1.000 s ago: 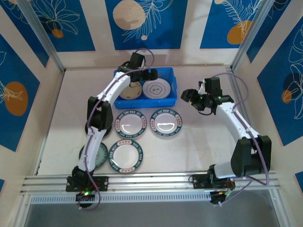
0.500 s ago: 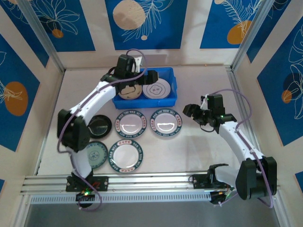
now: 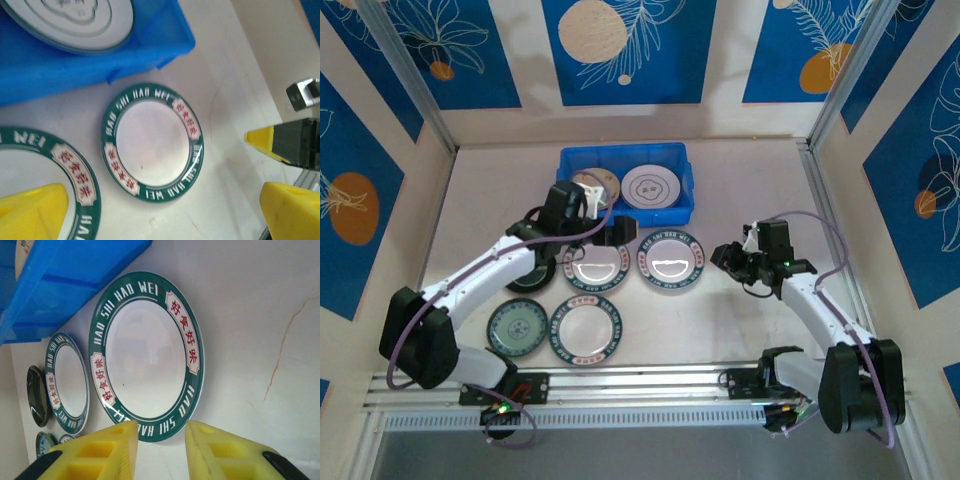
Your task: Place the plates into the plastic bin on the countertop
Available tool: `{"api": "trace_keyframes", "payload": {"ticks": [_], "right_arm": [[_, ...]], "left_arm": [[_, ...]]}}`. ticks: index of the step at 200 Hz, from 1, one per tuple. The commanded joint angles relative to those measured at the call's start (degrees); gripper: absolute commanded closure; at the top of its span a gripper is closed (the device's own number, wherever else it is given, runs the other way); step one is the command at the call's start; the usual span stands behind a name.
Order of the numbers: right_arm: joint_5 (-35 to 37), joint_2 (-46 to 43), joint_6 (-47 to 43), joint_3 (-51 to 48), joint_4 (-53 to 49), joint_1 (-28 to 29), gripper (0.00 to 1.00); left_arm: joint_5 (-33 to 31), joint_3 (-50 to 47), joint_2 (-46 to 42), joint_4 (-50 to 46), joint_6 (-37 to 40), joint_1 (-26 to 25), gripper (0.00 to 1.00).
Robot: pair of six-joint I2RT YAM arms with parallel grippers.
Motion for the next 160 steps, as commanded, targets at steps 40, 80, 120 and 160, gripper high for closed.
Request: {"api": "trace_keyframes", "payload": {"ticks": [40, 80, 120, 160], "right_arm": [[-1.9, 3.9, 2.5, -2.1, 4.7, 1.6, 0.71], [-1.7, 8.4, 2.9, -2.2, 6.3, 3.2, 0.71], [-1.8, 13.3, 3.1, -1.7, 8.4, 4.3, 0.71], [-2.1, 18.4, 2.7, 0.5, 9.4, 4.7, 0.71]], "left_arm": [[5.8, -8.7, 2.2, 16.1, -9.8, -3.3, 0.04], [4.9, -9.7, 3.2, 18.3, -10.8, -4.1, 0.04], [4.2, -9.4, 4.2, 18.2, -10.5, -4.1, 0.04], [4.5, -9.3, 5.6, 19.5, -11.2, -4.1, 0.05]]}}
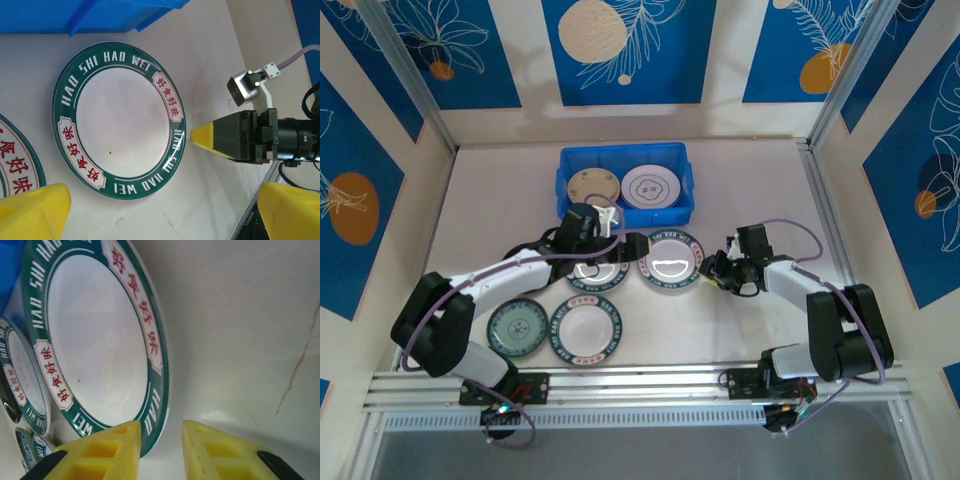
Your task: Place the plates into the plastic bin on the countertop
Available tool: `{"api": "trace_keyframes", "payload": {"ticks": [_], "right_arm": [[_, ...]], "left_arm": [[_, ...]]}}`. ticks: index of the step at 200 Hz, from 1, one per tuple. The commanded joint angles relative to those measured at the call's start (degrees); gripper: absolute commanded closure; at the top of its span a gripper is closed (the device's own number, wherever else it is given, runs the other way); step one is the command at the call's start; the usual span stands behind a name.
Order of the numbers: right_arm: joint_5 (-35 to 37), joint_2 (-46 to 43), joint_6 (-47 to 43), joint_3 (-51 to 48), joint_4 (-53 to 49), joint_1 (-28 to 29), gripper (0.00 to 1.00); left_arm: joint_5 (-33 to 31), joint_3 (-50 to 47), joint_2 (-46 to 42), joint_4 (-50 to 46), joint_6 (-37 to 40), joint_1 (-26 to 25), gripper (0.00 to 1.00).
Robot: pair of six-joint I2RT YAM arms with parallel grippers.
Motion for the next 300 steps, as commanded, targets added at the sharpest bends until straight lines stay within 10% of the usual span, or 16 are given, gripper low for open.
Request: {"api": "trace_keyframes", "payload": {"ticks": [1, 206, 300], "right_arm": [[-1.5, 2.7, -0.1, 1.9, 1.1, 0.5, 0.71], [-4.5, 10.5, -1.4, 5.9, 2.0, 0.1, 0.91], [-8.8, -7.7, -3.5, 3.4, -11.4, -0.6, 1.0]], "left_arm": [[0.7, 0.2, 0.9, 2.1, -0.6, -0.5, 0.05], [0.5, 1.4, 4.4, 0.8, 1.3, -0.4, 0.06], [1.9, 3.3, 2.3, -3.2, 4.8, 1.4, 0.05]]}}
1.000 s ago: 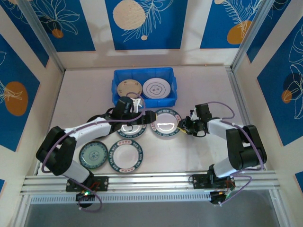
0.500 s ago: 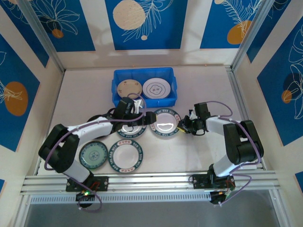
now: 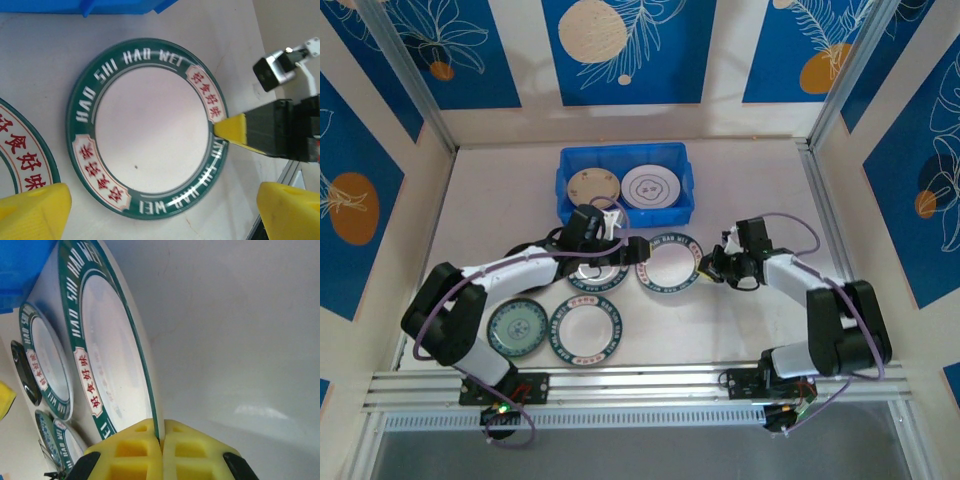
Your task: Place the plates into the plastic bin on the countertop
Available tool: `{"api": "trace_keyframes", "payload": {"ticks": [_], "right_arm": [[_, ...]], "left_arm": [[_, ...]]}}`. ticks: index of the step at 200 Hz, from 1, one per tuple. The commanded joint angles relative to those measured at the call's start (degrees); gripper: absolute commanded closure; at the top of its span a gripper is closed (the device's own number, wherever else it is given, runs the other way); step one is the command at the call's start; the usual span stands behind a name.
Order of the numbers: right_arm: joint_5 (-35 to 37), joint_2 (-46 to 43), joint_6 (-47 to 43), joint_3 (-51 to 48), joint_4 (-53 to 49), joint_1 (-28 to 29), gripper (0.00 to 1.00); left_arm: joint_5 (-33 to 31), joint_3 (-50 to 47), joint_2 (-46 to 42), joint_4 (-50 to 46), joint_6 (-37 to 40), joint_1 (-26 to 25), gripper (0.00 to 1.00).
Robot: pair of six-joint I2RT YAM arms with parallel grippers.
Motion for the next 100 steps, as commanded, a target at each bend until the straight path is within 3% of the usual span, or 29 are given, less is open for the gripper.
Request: {"api": "trace_keyframes", "payload": {"ticks": [1, 46, 100], "right_arm": [[-3.9, -6.8, -2.0, 0.0, -7.3, -0.7, 1.0], [-11.6, -14.2, -2.0, 2.9, -12.2, -2.8, 1.0], [-16.2, -14.9, 0.6, 4.5, -9.5, -2.9, 1.0]], "left_arm": [[1.9, 2.2, -1.4, -1.7, 2.3, 1.1, 0.05], [8.8, -0.4, -0.2, 7.5, -1.8, 4.3, 0.09], [11.0, -0.4, 1.0, 10.0, -3.6, 5.0, 0.36]]}}
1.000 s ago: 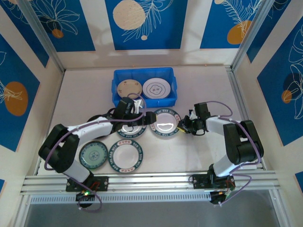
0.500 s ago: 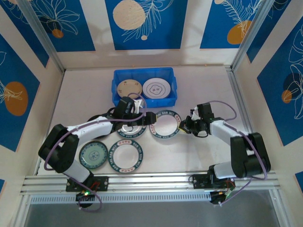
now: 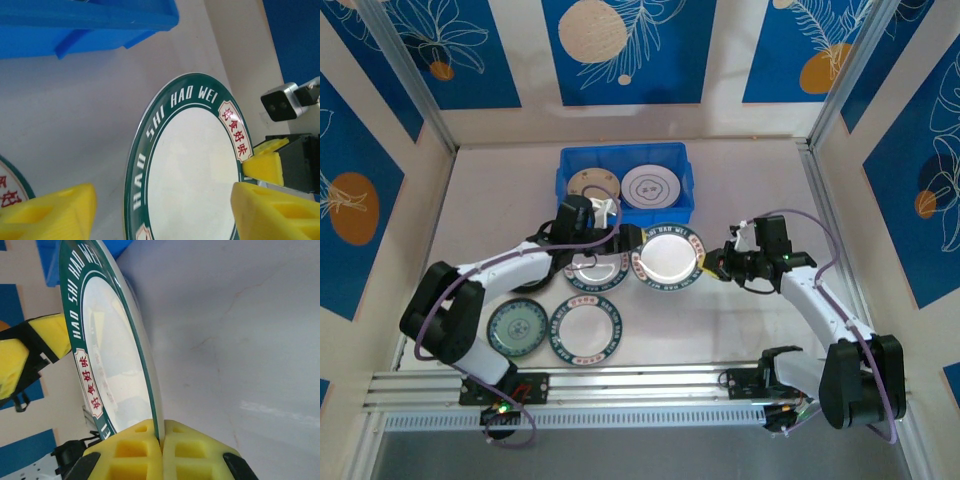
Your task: Place the plates into the plastic bin on the countertop
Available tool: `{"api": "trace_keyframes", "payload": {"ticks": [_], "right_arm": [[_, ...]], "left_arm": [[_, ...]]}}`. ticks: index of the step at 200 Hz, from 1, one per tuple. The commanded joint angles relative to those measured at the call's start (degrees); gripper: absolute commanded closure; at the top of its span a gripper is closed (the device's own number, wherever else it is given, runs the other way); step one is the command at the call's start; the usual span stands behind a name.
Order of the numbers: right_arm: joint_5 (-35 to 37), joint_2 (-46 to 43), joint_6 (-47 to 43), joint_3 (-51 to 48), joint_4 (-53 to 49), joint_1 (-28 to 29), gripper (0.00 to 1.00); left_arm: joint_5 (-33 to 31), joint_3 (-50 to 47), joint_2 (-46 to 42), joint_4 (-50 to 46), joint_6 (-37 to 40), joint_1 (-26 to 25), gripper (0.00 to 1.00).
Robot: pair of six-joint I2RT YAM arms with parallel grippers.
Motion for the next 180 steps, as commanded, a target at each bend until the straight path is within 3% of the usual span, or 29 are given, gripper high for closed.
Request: {"api": "trace_keyframes", "payload": {"ticks": [1, 23, 59, 83, 125, 155, 180], "right_arm": [[-5.6, -1.3, 1.2, 2.1, 1.1, -0.1, 1.0], [-5.9, -1.3, 1.9, 2.5, 2.3, -0.1, 1.0], [-6.0, -0.8, 2.7, 3.0, 4.1, -0.1, 1.0], [-5.7, 0.7, 3.0, 3.1, 5.4, 0.2, 1.0], [-2.5, 3.8, 3.6, 3.8, 6.5, 1.3, 1.0], [3.5, 5.8, 0.4, 8.0, 1.0, 0.4, 0.6], [5.5, 5.4, 0.9, 8.3, 1.8, -1.2, 0.56]], "left_arm": [[3.1, -0.6, 0.8, 2.8, -0.9, 0.4, 0.36], [3.4, -0.9, 1.3, 3.6, -1.6, 0.6, 0.43], [3.9, -0.9, 2.0, 4.2, -2.2, 0.8, 0.65], [3.6, -0.5, 2.3, 3.1, -2.1, 1.2, 1.0], [2.9, 0.4, 1.5, 1.0, -1.4, 2.3, 1.0], [1.8, 3.3, 0.5, -2.5, -0.5, 5.6, 1.0], [-0.1, 8.8, 0.2, -7.3, 1.9, 8.7, 1.0]]}}
